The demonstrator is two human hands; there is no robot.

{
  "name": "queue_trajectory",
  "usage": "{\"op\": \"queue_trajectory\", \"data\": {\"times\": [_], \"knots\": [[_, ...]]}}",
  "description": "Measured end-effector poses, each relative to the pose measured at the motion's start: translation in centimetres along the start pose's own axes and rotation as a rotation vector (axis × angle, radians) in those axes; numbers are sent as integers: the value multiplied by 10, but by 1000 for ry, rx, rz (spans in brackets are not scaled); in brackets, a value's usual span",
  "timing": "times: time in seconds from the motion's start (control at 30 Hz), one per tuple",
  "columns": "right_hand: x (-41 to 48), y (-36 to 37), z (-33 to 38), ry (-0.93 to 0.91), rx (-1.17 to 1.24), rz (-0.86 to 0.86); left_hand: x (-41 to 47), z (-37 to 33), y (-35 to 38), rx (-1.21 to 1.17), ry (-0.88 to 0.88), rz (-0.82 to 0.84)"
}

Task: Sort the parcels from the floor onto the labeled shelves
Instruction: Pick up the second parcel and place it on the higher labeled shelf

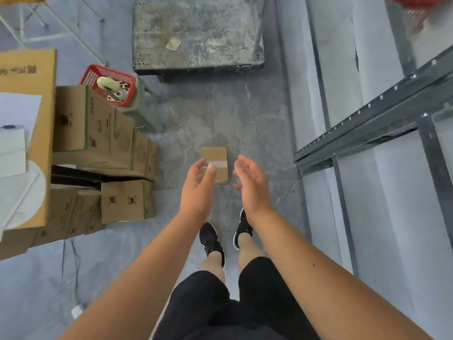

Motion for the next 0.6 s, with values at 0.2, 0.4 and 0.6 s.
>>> {"op": "queue_trajectory", "data": {"times": [0.2, 0.4, 0.6], "knots": [[64, -2, 6, 37, -4, 67, 44, -19, 33, 22, -53, -47], [110, -12, 3, 80, -55, 34, 86, 1, 55, -13, -189, -120], [148, -15, -32, 121, -103, 33, 132, 40, 63, 19, -297, -44]]}}
Point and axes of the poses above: each hand's wrist, its own x-axis towards the middle knuckle, its own y-axis out of the palm, z = x × y, the point moved 1 cm from there along x, towards the middle knuckle, and after that the axes turned 3 degrees about -y, right-handed, at the moved point
